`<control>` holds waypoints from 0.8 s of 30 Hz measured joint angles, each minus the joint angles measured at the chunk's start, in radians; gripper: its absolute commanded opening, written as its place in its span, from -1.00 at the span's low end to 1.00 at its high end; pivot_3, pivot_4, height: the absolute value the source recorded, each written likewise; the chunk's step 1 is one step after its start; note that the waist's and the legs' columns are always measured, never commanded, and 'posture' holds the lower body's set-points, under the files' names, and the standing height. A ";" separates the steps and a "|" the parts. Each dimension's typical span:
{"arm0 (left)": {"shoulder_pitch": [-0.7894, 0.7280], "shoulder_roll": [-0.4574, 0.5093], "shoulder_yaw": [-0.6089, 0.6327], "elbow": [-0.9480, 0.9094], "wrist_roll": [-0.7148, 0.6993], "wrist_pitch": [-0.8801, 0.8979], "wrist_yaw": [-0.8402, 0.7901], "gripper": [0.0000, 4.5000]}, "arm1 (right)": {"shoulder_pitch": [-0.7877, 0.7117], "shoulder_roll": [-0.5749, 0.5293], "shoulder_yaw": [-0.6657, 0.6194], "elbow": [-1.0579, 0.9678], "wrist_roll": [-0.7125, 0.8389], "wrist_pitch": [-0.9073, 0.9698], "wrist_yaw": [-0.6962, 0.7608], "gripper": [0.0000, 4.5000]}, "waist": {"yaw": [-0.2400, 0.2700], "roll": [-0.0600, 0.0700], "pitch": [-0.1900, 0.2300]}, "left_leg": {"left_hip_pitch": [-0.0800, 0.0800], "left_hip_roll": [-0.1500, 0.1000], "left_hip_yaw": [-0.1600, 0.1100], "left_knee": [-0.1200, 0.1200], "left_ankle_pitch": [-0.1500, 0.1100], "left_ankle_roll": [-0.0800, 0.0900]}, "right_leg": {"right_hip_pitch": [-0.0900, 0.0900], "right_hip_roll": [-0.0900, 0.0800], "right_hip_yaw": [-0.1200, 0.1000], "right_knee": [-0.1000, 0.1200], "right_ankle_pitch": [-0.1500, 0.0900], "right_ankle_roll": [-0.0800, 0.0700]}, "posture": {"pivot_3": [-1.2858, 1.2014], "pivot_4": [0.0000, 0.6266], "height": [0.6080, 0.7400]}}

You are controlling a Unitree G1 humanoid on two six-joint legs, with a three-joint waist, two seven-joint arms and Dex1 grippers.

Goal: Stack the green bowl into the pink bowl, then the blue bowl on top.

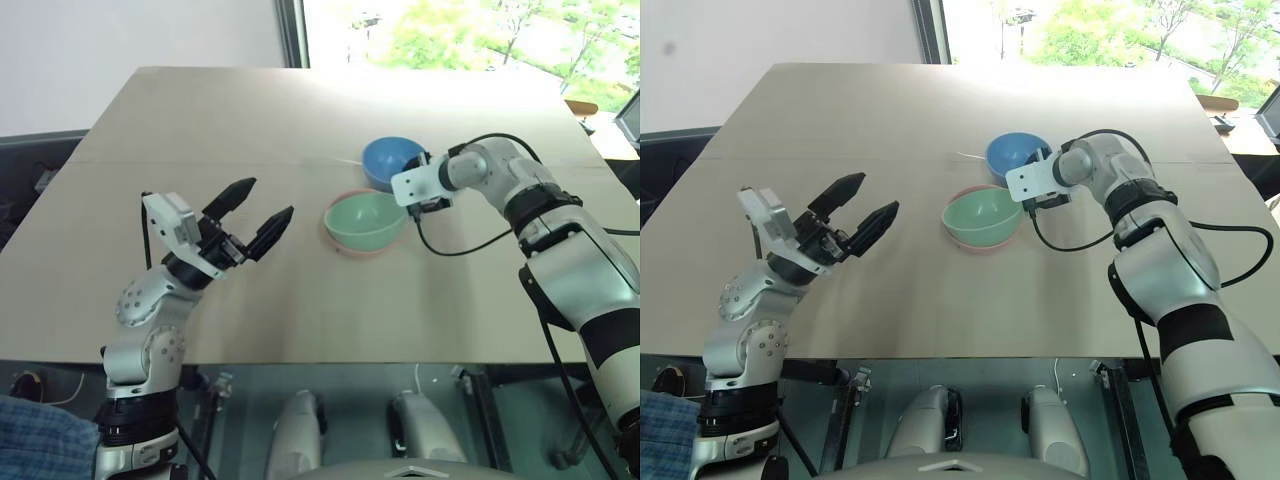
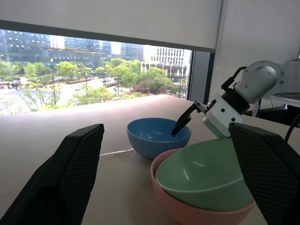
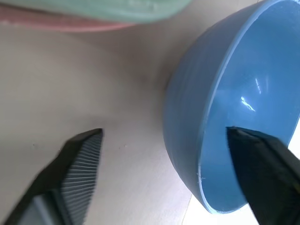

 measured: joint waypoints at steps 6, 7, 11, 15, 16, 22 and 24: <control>0.000 -0.001 0.000 0.000 0.000 -0.007 0.007 1.00 | -0.001 0.006 0.000 0.008 -0.006 0.004 -0.002 0.98 | -0.007 0.000 0.000 | 0.000 0.000 0.000 0.000 0.000 0.000 | 0.000 0.000 0.000 0.000 0.000 0.000 | 0.03 -0.52 1.00; 0.000 -0.001 0.000 0.000 0.000 -0.007 0.007 1.00 | -0.001 0.006 -0.001 0.008 -0.006 0.004 -0.005 0.98 | -0.008 0.000 0.000 | 0.000 0.000 0.000 0.000 0.000 0.000 | 0.000 0.000 0.000 0.000 0.000 0.000 | 0.03 -0.52 1.00; -0.007 -0.001 -0.003 0.000 0.000 -0.010 0.006 1.00 | -0.001 0.006 -0.003 0.008 -0.006 0.005 -0.051 0.98 | -0.015 0.000 0.000 | 0.000 0.000 0.000 0.000 0.000 0.000 | 0.000 0.000 0.000 0.000 0.000 0.000 | 0.03 -0.52 1.00; -0.020 -0.001 -0.019 0.001 0.000 -0.010 0.004 1.00 | -0.003 0.006 -0.005 0.008 -0.006 0.006 -0.086 0.75 | -0.017 0.000 0.000 | 0.000 0.000 0.000 0.000 0.000 0.000 | 0.000 0.000 0.000 0.000 0.000 0.000 | 0.03 -0.52 1.00; -0.024 -0.001 -0.023 0.002 0.001 -0.010 0.003 1.00 | -0.003 0.005 -0.005 0.008 -0.006 0.005 -0.085 0.63 | -0.017 0.000 0.000 | 0.000 0.000 0.000 0.000 0.000 0.000 | 0.000 0.000 0.000 0.000 0.000 0.000 | 0.03 -0.52 1.00; -0.035 -0.001 -0.027 0.011 0.006 -0.010 -0.004 1.00 | -0.003 -0.004 -0.005 0.008 -0.006 0.003 -0.070 -0.27 | -0.017 0.000 0.000 | 0.000 0.000 0.000 0.000 0.000 0.000 | 0.000 0.000 0.000 0.000 0.000 0.000 | 0.03 -0.52 1.00; -0.035 0.000 -0.028 0.017 0.007 -0.010 -0.005 1.00 | -0.003 -0.008 -0.005 0.008 -0.006 0.003 -0.066 -0.56 | -0.017 0.000 0.000 | 0.000 0.000 0.000 0.000 0.000 0.000 | 0.000 0.000 0.000 0.000 0.000 0.000 | 0.03 -0.52 1.00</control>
